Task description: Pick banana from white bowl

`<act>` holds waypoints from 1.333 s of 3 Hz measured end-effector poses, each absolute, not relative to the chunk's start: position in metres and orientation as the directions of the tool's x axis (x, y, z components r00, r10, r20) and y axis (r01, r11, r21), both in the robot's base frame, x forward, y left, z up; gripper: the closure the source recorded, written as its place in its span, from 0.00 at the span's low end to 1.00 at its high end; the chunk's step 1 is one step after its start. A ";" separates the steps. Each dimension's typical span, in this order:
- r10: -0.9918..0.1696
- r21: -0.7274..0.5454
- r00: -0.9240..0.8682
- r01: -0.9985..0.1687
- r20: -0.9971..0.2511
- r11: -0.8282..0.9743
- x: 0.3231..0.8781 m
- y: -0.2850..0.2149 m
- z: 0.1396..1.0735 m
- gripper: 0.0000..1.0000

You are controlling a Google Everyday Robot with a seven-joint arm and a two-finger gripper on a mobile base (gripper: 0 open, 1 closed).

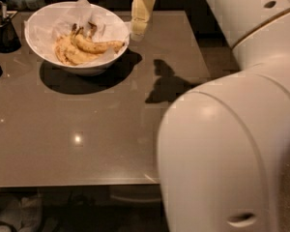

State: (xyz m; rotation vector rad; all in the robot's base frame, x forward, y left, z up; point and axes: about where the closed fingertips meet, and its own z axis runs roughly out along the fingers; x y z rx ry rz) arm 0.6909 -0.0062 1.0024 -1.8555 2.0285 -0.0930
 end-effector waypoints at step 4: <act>-0.956 -0.348 0.109 -0.938 -0.274 -0.008 0.729 0.063 0.996 0.00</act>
Offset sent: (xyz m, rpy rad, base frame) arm 0.0159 0.0239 0.0018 -0.0035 -0.0221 0.0638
